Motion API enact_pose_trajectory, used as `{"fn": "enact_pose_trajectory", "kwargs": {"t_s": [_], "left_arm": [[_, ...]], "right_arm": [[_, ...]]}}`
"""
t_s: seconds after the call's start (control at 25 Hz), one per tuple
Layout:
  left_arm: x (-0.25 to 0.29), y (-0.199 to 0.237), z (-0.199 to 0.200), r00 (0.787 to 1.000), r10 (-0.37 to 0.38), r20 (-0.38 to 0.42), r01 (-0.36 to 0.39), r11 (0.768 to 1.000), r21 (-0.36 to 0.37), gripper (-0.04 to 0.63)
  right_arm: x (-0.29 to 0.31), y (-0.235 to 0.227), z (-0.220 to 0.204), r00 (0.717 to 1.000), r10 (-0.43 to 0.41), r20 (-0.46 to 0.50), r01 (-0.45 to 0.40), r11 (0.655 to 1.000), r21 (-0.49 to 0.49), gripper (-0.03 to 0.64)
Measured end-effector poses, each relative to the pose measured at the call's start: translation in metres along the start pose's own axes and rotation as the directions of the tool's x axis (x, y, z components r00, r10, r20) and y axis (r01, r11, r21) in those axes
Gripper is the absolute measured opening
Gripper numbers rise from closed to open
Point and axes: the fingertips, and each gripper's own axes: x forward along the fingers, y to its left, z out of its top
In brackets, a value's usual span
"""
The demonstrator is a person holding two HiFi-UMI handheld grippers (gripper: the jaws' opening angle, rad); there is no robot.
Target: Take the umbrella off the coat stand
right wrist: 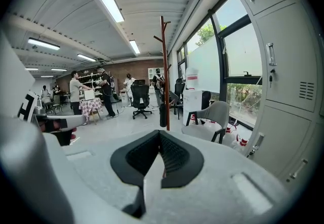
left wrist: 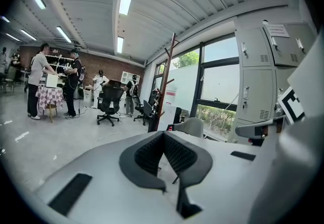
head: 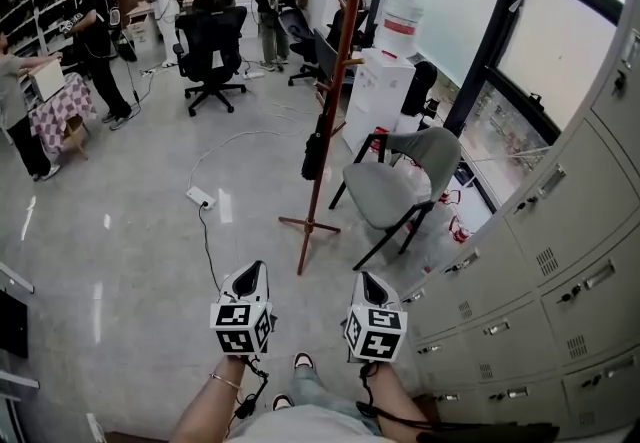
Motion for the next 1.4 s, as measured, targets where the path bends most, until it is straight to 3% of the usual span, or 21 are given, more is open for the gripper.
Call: {"fn": "enact_pose_trajectory", "kwargs": {"t_s": [0.64, 1.12, 1.4], "left_arm": [[0.147, 0.005, 0.070, 0.998, 0.048, 0.045, -0.048, 0.999, 0.008, 0.003], [0.201, 0.017, 0.066, 0.997, 0.079, -0.022, -0.079, 0.997, -0.001, 0.003], [0.257, 0.031, 0.078, 0.999, 0.044, -0.029, -0.043, 0.999, 0.005, 0.003]], "right_arm": [[0.143, -0.054, 0.085, 0.997, 0.070, 0.024, -0.070, 0.998, -0.006, 0.005], [0.214, -0.066, 0.076, 0.992, 0.120, -0.044, -0.118, 0.992, 0.051, 0.005], [0.261, -0.074, 0.096, 0.995, 0.092, -0.035, -0.090, 0.994, 0.057, 0.005]]}}
